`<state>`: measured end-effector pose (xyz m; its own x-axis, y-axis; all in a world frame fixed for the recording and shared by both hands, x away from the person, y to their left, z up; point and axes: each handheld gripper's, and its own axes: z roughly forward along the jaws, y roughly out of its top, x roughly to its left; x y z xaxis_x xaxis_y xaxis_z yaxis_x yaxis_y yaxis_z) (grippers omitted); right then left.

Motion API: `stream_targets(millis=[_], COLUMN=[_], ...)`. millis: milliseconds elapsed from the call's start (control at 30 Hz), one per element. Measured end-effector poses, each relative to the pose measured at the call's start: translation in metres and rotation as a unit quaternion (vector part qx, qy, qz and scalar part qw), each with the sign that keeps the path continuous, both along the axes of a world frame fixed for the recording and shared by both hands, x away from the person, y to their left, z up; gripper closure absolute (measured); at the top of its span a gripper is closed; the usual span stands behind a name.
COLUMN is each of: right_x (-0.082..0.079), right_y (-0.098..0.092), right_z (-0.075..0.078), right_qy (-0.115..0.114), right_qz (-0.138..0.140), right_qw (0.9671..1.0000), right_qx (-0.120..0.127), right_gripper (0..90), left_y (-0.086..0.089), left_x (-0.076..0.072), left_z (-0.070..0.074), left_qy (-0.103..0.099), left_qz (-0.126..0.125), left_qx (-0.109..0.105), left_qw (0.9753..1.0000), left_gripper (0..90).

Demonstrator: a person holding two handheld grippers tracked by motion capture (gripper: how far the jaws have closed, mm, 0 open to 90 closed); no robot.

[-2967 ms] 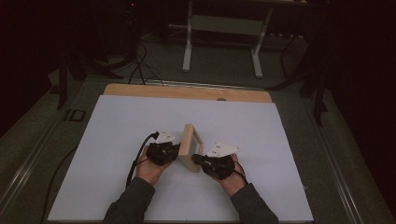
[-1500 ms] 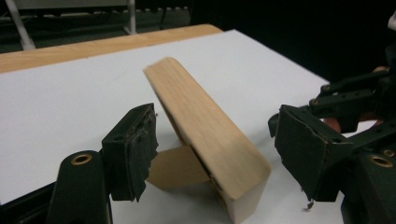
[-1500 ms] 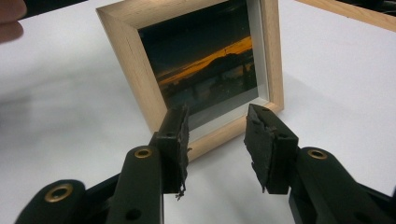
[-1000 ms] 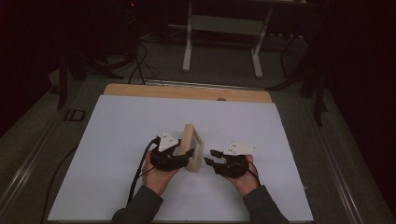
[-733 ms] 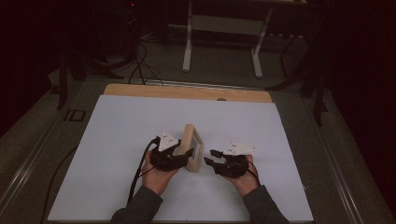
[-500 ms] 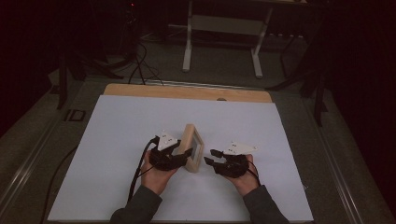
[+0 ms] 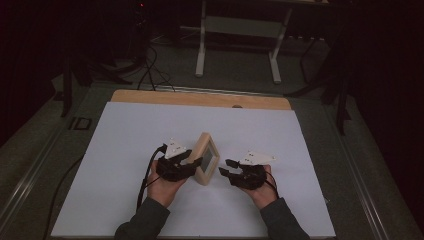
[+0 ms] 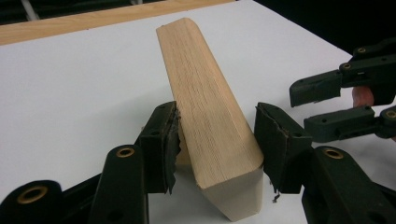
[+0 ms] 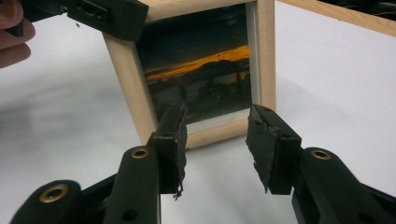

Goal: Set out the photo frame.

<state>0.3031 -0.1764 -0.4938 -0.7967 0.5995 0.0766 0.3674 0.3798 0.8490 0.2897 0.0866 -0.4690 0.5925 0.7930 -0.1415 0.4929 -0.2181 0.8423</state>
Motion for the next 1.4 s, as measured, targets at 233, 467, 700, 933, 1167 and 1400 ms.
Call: stream_targets(millis=[233,467,700,933,1167,1400], right_x=[0.002,0.006,0.010,0.015,0.020,0.025], right_y=[-0.001,0.001,0.001,-0.001,0.001,0.003], right_z=[-0.001,0.001,0.003,0.004,0.007,0.009], right_qy=[0.002,0.001,0.001,0.002,0.004,0.004], right_qz=[-0.003,-0.006,-0.009,-0.016,-0.019,-0.020], right_qw=[1.0000,1.0000,1.0000,0.9998,0.9997,0.9996], right_qx=[-0.002,0.002,0.004,0.010,0.018,0.019], right_gripper=[56.6,56.5,56.3,55.3,54.5,54.3], left_y=[0.007,0.012,0.014,0.018,0.018,0.022], left_x=[0.003,0.008,0.012,0.018,0.024,0.031], left_z=[0.001,0.002,0.002,0.001,0.002,0.003], left_qy=[0.005,0.010,0.010,0.009,0.005,0.009], left_qz=[-0.008,-0.023,-0.046,-0.074,-0.106,-0.131], left_qx=[0.001,-0.003,-0.004,-0.010,-0.002,-0.002], left_qw=[1.0000,0.9997,0.9989,0.9972,0.9944,0.9914], left_gripper=[55.4,58.0,59.1,59.2,59.2,59.3])
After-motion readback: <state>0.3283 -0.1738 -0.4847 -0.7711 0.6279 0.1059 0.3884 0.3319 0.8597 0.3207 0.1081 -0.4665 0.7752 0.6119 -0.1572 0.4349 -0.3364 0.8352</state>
